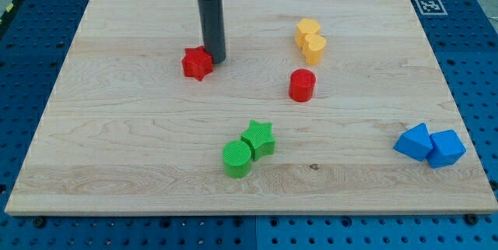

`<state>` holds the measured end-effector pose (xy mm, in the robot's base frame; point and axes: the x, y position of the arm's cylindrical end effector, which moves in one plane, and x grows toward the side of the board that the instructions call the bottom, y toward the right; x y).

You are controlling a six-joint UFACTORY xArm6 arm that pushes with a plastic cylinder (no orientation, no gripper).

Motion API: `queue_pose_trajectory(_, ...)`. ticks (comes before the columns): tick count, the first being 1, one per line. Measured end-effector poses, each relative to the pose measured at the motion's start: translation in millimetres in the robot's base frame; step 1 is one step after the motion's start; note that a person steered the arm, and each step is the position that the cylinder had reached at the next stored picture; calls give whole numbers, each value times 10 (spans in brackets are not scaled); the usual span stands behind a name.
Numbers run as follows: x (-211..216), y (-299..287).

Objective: Slide the red circle into the red star

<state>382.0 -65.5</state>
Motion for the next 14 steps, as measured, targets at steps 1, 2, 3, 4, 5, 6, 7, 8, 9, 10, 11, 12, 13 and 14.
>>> queue_pose_trajectory(1, 0, 146)
queue_pose_trajectory(2, -67, 545)
queue_pose_trajectory(3, -67, 652)
queue_pose_trajectory(4, -67, 704)
queue_pose_trajectory(5, -62, 974)
queue_pose_trajectory(6, -61, 982)
queue_pose_trajectory(7, 41, 1123)
queue_pose_trajectory(8, 99, 1385)
queue_pose_trajectory(9, 284, 1627)
queue_pose_trajectory(10, 339, 1762)
queue_pose_trajectory(11, 539, 1924)
queue_pose_trajectory(12, 653, 1718)
queue_pose_trajectory(13, 653, 1382)
queue_pose_trajectory(14, 768, 1380)
